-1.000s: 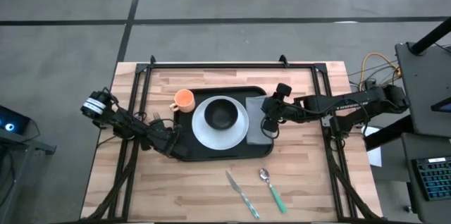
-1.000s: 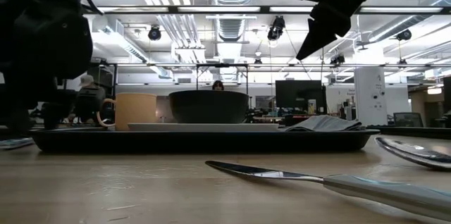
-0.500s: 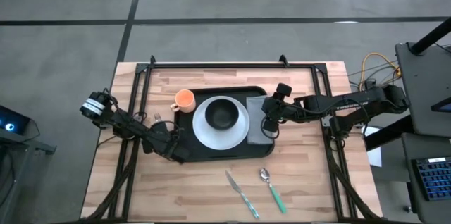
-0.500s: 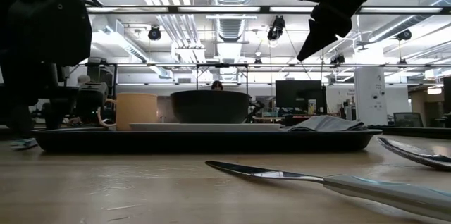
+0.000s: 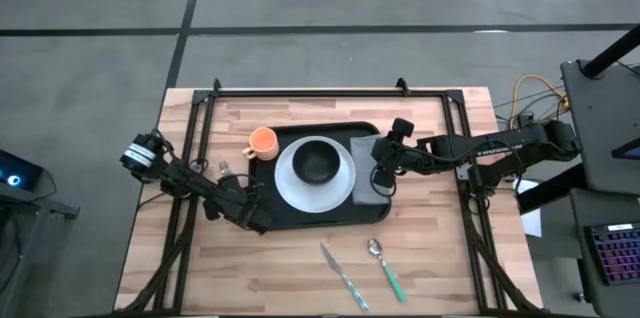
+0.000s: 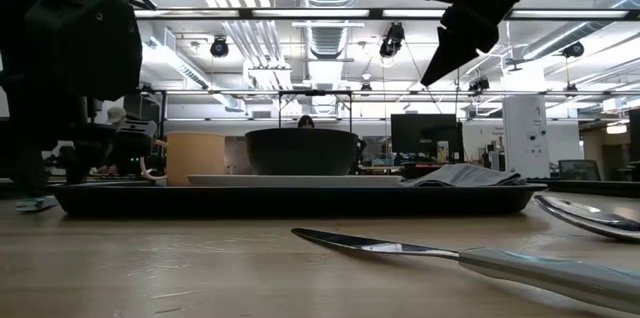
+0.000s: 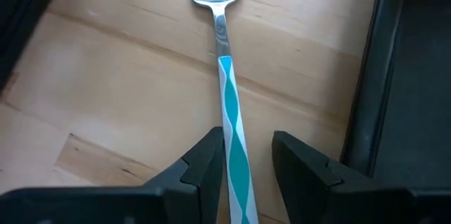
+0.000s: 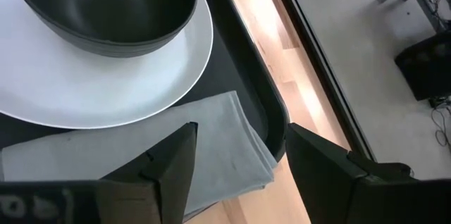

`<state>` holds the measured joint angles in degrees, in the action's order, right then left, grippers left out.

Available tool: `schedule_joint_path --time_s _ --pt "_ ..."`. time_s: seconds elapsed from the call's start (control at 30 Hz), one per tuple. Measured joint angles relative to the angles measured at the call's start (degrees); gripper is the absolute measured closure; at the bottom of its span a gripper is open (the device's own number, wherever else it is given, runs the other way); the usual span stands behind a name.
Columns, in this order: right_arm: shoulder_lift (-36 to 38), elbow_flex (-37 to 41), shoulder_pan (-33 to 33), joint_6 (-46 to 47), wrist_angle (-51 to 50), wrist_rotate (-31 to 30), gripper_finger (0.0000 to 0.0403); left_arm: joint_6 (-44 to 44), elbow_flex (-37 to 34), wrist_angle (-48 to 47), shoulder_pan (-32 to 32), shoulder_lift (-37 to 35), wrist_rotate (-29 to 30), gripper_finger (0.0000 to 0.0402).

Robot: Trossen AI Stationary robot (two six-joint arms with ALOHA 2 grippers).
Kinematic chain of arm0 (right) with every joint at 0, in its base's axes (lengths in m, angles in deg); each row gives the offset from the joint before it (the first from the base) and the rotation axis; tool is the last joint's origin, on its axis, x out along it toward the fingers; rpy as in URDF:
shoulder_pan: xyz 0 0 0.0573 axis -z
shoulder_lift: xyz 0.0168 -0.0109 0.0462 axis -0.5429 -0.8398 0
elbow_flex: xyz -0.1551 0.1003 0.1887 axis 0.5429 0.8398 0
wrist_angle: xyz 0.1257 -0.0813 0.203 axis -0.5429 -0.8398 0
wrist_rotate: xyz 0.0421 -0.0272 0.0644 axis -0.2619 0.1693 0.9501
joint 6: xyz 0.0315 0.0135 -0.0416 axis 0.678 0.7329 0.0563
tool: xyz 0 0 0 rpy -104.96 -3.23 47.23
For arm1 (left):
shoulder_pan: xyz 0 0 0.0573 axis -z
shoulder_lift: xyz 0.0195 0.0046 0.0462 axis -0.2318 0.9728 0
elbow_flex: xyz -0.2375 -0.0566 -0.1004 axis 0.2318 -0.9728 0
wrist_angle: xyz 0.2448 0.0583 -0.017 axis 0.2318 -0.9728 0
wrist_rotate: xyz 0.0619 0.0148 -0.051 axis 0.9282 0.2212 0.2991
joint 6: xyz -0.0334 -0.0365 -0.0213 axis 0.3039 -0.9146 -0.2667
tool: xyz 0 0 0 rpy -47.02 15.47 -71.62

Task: Set up tray
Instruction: Put the green fork on the gray napkin

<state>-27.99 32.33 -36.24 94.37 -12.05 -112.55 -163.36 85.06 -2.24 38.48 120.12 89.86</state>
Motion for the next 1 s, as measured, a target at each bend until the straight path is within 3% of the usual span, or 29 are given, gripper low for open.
schedule_joint_path --time_s 0.17,0.37,0.57,0.7,1.0 --pt "0.0 0.0 0.0 0.04 0.19 0.02 0.0197 0.59 0.0 -0.33 0.02 0.0 -0.29 0.0317" --pt "0.0 0.0 0.0 0.02 1.42 0.02 0.0197 1.18 -0.3 -0.86 0.04 0.02 -0.88 0.0384" --pt "0.0 0.0 0.0 0.0 1.42 0.04 0.0197 2.01 -0.08 -1.87 0.02 -0.27 -1.28 0.0384" --pt "0.0 0.0 0.0 -0.13 1.43 0.04 0.0197 2.17 1.56 -8.38 0.16 -0.42 -3.95 0.0385" --pt "0.0 0.0 0.02 -0.02 1.57 0.0 0.0197 3.8 7.62 -20.01 0.15 -2.62 6.92 0.0385"
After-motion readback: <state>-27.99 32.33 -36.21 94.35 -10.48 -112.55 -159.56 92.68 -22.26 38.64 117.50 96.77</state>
